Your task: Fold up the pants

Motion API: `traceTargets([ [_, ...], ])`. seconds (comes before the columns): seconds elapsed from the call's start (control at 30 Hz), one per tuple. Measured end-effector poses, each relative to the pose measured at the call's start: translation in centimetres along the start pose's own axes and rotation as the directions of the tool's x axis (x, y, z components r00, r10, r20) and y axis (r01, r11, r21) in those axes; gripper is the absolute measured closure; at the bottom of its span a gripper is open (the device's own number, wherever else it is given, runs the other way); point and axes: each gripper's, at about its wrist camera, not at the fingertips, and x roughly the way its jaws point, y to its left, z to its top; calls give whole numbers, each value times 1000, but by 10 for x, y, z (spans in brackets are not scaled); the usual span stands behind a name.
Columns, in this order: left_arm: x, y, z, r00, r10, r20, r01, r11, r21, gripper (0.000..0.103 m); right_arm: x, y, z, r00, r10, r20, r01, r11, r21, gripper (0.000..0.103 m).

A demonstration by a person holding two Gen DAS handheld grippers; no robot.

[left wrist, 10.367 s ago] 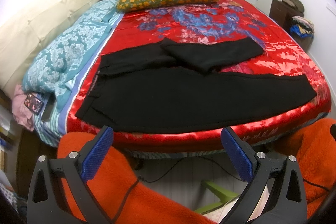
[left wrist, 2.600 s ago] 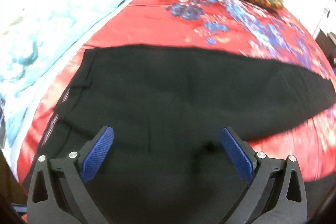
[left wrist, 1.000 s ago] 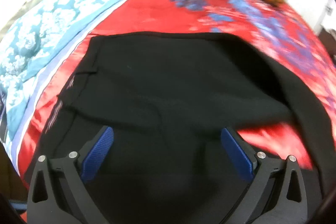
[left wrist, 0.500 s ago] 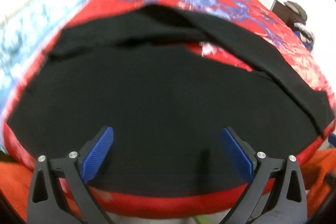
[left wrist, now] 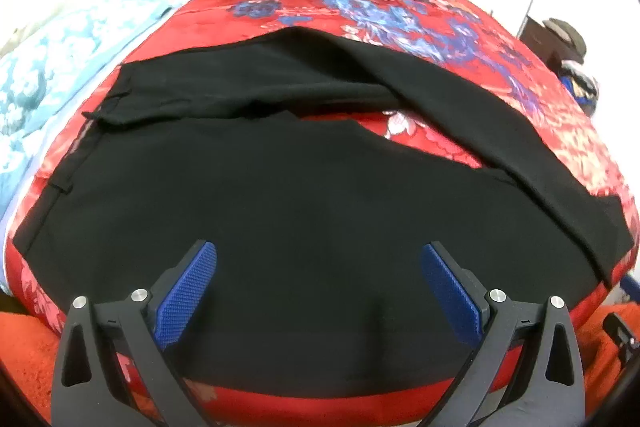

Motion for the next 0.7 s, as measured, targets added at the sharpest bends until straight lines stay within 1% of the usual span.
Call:
traceTargets([
  [0.03,2,2,1,1000,-2,2,2,1000,-10,1,1,-7,2,999,28,14,-29,999,42,13],
  [0.1,5,3,1,1000,2,1,-2,1000,-19,1,-3,-9,3,995,90,41,-94,992,88,14],
  [0.13,10,3,1,1000,9,-10,-9,1000,-21,1,-2,-10,4,987,151,63,-157,981,113,14],
  [0.17,14,3,0,1000,11,-21,-11,1000,-23,1,1,-9,5,979,190,76,-199,972,127,14],
  [0.23,20,1,-1,999,14,-32,-15,1000,-23,1,8,-5,6,965,246,86,-257,955,147,14],
  [0.33,29,-8,-5,999,31,-39,-31,999,14,1,33,-3,10,954,290,72,-298,939,172,14],
  [0.43,33,-14,-10,998,52,-39,-50,997,64,1,60,-7,6,955,295,19,-291,930,223,15],
  [0.47,34,-16,-11,998,58,-39,-55,995,78,1,67,-10,2,956,293,-1,-284,929,238,19],
  [0.5,34,-17,-11,997,65,-39,-61,994,93,1,67,-12,0,957,290,0,-282,929,239,22],
  [0.53,34,-17,-11,997,65,-37,-61,993,97,1,65,-14,0,958,286,6,-280,931,236,22],
  [0.63,33,-14,-8,998,49,-32,-47,996,73,1,60,-27,-1,974,225,26,-223,934,279,22],
  [0.67,34,-12,-7,998,46,-34,-44,997,63,1,58,-36,-3,981,192,34,-193,929,317,22],
  [0.7,35,-11,-7,998,46,-36,-44,997,59,1,58,-43,-4,983,177,37,-179,920,348,22],
])
